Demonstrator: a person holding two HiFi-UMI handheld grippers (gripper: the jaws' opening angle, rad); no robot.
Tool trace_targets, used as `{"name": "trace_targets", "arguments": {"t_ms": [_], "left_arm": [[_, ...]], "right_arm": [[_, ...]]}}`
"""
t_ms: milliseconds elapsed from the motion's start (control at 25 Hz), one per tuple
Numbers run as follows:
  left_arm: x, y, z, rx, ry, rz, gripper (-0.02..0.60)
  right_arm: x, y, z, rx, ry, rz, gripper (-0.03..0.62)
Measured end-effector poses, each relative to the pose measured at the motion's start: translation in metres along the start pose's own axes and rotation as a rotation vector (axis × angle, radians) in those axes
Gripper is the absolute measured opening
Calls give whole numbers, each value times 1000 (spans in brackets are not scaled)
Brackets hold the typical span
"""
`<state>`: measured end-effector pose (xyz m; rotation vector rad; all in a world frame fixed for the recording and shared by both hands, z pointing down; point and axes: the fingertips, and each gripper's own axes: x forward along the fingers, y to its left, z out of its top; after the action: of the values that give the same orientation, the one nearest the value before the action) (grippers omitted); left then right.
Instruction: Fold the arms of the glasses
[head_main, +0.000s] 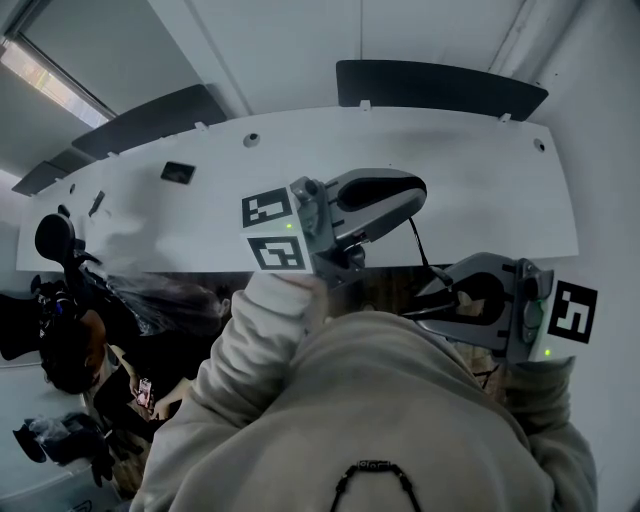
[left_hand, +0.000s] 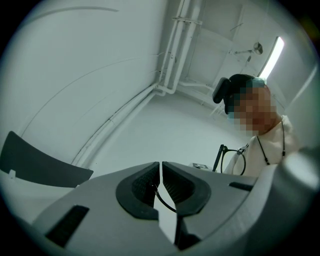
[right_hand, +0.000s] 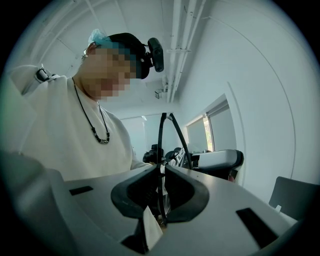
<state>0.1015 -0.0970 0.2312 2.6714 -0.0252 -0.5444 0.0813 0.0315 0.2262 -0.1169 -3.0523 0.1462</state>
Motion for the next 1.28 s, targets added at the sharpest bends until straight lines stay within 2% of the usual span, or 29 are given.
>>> {"name": "trace_targets", "arguments": {"t_ms": [600,1280], "left_arm": [[9,-32,15,49,-3,-87,18],[12,-53,24,58,-16,-151,18]], "right_arm": [[0,-1,-6,43,15,-20,58],[-1,-5,-7,67,24,-35,60]]}}
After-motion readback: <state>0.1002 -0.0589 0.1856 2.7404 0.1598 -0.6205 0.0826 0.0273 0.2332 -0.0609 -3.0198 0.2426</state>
